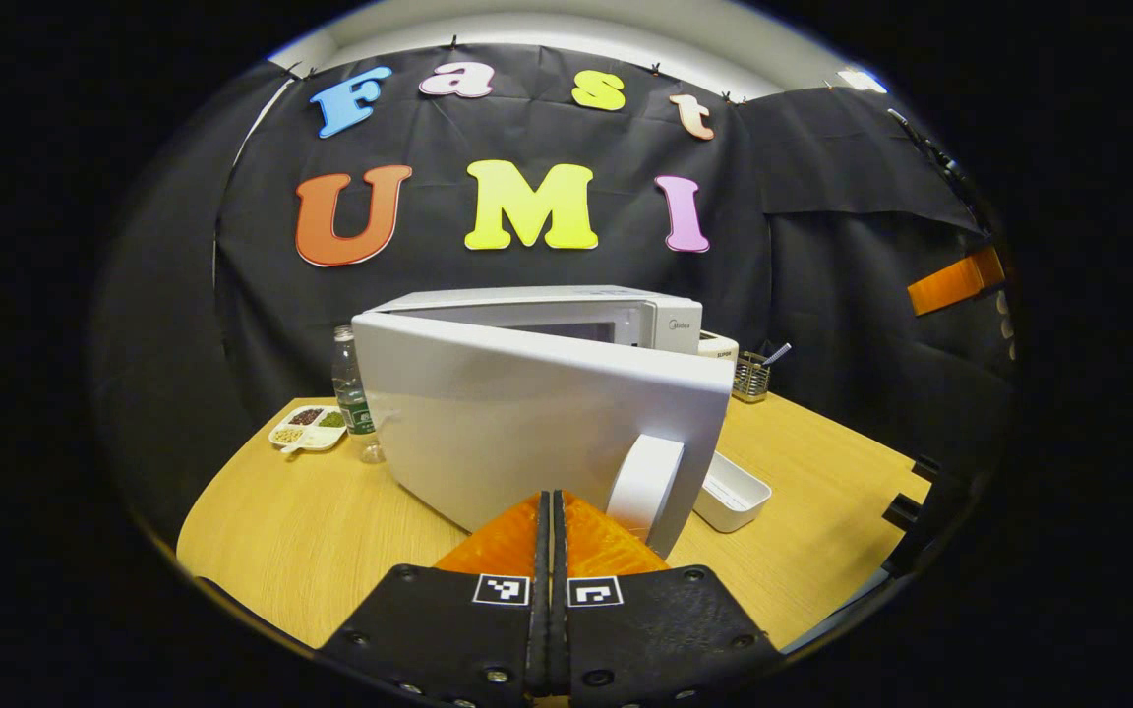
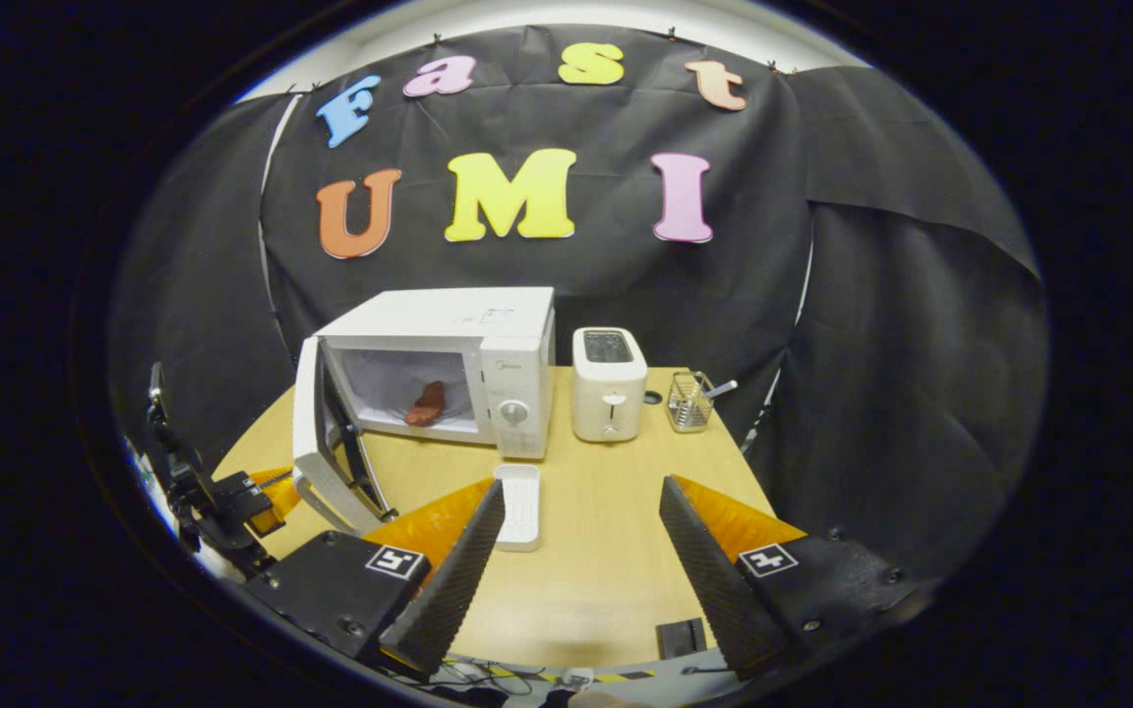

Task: Open the microwave oven with the left hand, put the food in, and close the microwave oven.

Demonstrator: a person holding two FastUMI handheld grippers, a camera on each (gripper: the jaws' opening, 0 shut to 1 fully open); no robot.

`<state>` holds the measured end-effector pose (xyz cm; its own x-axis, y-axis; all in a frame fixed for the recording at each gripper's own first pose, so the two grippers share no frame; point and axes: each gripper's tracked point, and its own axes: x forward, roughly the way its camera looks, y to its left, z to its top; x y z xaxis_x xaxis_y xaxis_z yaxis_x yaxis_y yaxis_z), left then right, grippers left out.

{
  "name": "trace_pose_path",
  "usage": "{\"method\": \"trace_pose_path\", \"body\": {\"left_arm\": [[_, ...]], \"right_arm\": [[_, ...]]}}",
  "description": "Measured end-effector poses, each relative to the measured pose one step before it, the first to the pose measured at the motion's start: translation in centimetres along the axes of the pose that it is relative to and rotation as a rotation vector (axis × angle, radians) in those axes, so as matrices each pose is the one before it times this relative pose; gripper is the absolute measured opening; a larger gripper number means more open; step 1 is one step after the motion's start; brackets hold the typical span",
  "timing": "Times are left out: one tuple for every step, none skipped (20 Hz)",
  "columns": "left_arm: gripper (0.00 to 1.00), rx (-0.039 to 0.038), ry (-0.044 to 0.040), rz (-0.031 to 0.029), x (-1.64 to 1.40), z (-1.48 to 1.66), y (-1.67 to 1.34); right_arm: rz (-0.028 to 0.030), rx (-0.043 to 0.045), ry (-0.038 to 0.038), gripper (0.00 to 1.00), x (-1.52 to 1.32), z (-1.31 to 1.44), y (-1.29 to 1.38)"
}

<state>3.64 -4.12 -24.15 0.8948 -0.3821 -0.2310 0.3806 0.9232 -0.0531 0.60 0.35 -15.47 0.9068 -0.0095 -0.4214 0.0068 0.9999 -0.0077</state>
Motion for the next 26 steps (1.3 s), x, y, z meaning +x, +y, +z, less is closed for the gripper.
{"method": "trace_pose_path", "body": {"left_arm": [[0.0, 0.0048, -0.00071, 0.00229, 0.618, 0.205, -0.374], [0.01, 0.00099, 0.00285, -0.00691, 0.634, 0.107, -0.49], [0.01, 0.00062, -0.00528, -0.00282, 0.592, 0.342, -0.35], [0.0, -0.0004, -0.00295, -0.00669, 0.7, 0.215, -0.319], [0.0, 0.00159, -0.00326, -0.00248, 0.637, 0.223, -0.323], [0.0, 0.0059, -0.00569, -0.00551, 0.614, 0.291, -0.316], [0.0, 0.00601, -0.00105, -0.00526, 0.706, 0.226, -0.29], [0.0, 0.00758, -0.0036, -0.00598, 0.755, 0.255, -0.207], [0.0, 0.00678, -0.0041, -0.00438, 0.679, 0.225, -0.153], [0.0, 0.00338, -0.00079, -0.0051, 0.744, 0.176, -0.142], [0.0, 0.00071, -0.00146, -0.00474, 0.497, 0.081, -0.127], [0.0, 0.0001, -0.00039, -0.00408, 0.553, 0.144, -0.168], [0.0, 0.00552, -0.0013, -0.00572, 0.602, 0.2, -0.18], [0.0, 0.00521, 0.00293, -0.00417, 0.516, 0.126, -0.092], [0.0, 0.00452, -0.00324, -0.00359, 0.6, 0.13, -0.004], [0.0, -0.00019, -0.00224, -0.00351, 0.605, 0.177, -0.04], [0.0, -0.00106, 0.00168, -0.00153, 0.539, -0.028, -0.073], [0.0, -0.00341, -0.0004, -0.00011, 0.573, 0.134, -0.058], [0.0, -0.00337, -0.00114, -0.0006, 0.547, 0.139, -0.01], [0.0, -0.00385, 0.00326, 0.00118, 0.705, 0.132, -0.032], [0.0, -0.00239, -0.00032, 0.00134, 0.675, 0.127, 0.048], [0.01, -0.00044, -0.00074, 0.00499, 0.68, 0.22, 0.098], [0.01, -0.00313, 0.00206, 0.00296, 0.635, -0.033, 0.066], [0.01, -0.00844, -0.00707, 0.00873, 0.6, 0.285, 0.106], [0.01, -0.01675, 0.00466, 0.00618, 0.668, 0.069, 0.123], [0.01, -0.01554, -0.00192, 0.01072, 0.481, 0.102, 0.178]], "right_arm": [[-0.0064, 0.00414, 0.00241, 1.0, 0.072, -0.043, -0.66], [-0.00631, 0.00175, 0.00406, 1.0, 0.048, -0.079, -0.609], [-0.00463, 0.00175, 0.00288, 1.0, 0.085, 0.035, -0.543], [-0.00764, 0.00116, 0.00065, 1.0, 0.134, -0.016, -0.565], [-0.00499, 0.00011, 0.00096, 1.0, 0.124, -0.026, -0.551], [-0.00732, 0.00083, 0.00172, 1.0, -0.004, 0.029, -0.476], [-0.00653, 0.00161, 0.00033, 1.0, 0.074, 0.095, -0.469], [-0.00512, 0.004, 0.00289, 1.0, 0.084, -0.056, -0.402], [-0.00423, 0.00337, 0.00114, 1.0, 0.118, 0.028, -0.382], [-0.00996, 0.00212, -0.00128, 1.0, 0.059, 0.023, -0.473], [-0.00542, 0.00451, 0.00148, 1.0, 0.045, 0.045, -0.319], [-0.00619, 0.00722, 0.00127, 1.0, 0.169, -0.013, -0.331], [-0.00552, 0.00596, 0.00211, 1.0, 0.139, 0.077, -0.249], [-0.00586, 0.00548, 0.00164, 1.0, 0.175, -0.025, -0.213], [-0.00489, 0.00405, 0.00094, 1.0, 0.133, 0.075, -0.189], [-0.00368, 0.0038, 0.00217, 1.0, 0.181, -0.022, -0.125], [-0.00251, 0.00509, 0.0025, 1.0, 0.224, 0.033, -0.134], [-0.0031, 0.0045, 0.00211, 1.0, 0.263, 0.057, -0.081], [-0.00329, 0.00405, 0.00449, 1.0, 0.248, 0.033, -0.075], [-0.00293, 0.00369, 0.00188, 1.0, 0.22, 0.078, -0.051], [-0.00159, 0.00292, 0.00285, 1.0, 0.216, -0.029, -0.026], [-0.00116, -0.00027, 0.00339, 1.0, 0.207, 0.066, -0.038], [-0.00502, -0.00093, 0.00092, 1.0, 0.223, 0.112, -0.153], [-0.00086, 0.00317, 0.0015, 1.0, 0.195, 0.058, -0.014], [-0.00207, 0.00626, 0.00006, 1.0, 0.211, 0.162, -0.092], [0.00165, 0.0078, 0.00254, 1.0, 0.143, 0.102, 0.041]]}}
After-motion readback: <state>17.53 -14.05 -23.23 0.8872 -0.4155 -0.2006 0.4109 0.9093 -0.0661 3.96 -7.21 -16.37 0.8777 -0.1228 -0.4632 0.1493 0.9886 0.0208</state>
